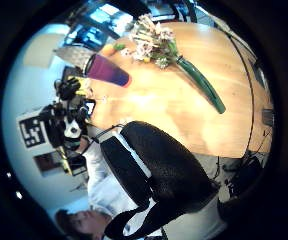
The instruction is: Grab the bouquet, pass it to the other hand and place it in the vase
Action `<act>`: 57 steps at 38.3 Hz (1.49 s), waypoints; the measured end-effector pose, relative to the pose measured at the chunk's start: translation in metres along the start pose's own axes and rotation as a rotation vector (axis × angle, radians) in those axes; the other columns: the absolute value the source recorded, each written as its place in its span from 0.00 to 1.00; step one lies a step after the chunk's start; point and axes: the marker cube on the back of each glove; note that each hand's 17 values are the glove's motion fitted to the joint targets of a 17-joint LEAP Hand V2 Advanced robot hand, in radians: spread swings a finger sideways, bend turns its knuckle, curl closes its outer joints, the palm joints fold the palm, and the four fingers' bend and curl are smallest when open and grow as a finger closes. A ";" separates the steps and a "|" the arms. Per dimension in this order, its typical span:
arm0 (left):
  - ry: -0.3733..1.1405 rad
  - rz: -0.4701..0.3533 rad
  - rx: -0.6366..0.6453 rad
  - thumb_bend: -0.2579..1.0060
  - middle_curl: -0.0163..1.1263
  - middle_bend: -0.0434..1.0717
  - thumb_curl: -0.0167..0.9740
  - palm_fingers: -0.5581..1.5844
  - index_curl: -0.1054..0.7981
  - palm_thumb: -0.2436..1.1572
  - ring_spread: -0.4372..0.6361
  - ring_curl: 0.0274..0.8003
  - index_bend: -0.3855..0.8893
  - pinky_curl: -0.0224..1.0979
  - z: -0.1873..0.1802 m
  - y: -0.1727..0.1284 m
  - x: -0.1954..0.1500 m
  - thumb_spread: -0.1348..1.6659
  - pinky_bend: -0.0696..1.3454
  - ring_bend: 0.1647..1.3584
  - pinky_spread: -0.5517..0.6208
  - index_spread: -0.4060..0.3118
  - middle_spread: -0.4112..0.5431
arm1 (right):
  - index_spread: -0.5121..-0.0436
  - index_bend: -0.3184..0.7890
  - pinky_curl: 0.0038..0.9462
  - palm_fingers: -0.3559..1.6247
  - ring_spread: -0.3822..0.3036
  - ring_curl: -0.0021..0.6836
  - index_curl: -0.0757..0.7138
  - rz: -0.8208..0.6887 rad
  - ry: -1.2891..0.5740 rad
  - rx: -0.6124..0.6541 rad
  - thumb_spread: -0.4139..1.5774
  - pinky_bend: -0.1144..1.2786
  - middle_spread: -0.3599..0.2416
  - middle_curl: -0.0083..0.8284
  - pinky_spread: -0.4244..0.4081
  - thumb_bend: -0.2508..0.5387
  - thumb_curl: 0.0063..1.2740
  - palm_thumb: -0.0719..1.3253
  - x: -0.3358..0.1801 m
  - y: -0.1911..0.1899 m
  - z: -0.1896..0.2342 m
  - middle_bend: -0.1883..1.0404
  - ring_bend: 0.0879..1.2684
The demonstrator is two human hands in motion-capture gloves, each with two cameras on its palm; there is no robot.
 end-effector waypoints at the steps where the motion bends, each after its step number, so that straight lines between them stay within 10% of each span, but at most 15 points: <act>1: 0.000 0.001 -0.003 0.29 0.05 0.17 0.05 0.61 0.22 0.30 0.42 0.08 0.54 0.10 0.002 -0.001 0.000 0.32 0.33 0.23 0.46 0.49 0.44 | 0.71 0.35 0.13 0.41 0.70 0.08 0.11 -0.001 0.001 0.003 0.41 0.48 0.60 0.07 0.70 0.42 0.02 0.16 0.000 0.000 0.000 0.33 0.17; 17: 0.020 -0.009 -0.005 0.26 0.16 0.16 0.15 0.57 0.42 0.33 0.42 0.29 0.53 0.26 0.002 -0.004 -0.009 0.65 0.34 0.26 0.46 0.42 0.45 | 0.38 0.38 0.29 0.38 0.83 0.29 0.23 -0.033 0.006 0.037 0.69 0.54 0.60 0.27 0.86 0.34 0.09 0.18 -0.014 0.011 -0.016 0.39 0.26; 57: 0.007 0.045 -0.011 0.19 0.21 0.15 0.25 0.54 0.57 0.32 0.45 0.37 0.45 0.34 0.006 0.021 0.003 0.72 0.30 0.25 0.48 0.43 0.47 | 0.76 0.33 0.35 0.46 0.77 0.47 0.29 0.201 -0.138 0.002 0.75 0.53 0.64 0.44 0.86 0.31 0.19 0.25 0.054 -0.073 -0.009 0.42 0.39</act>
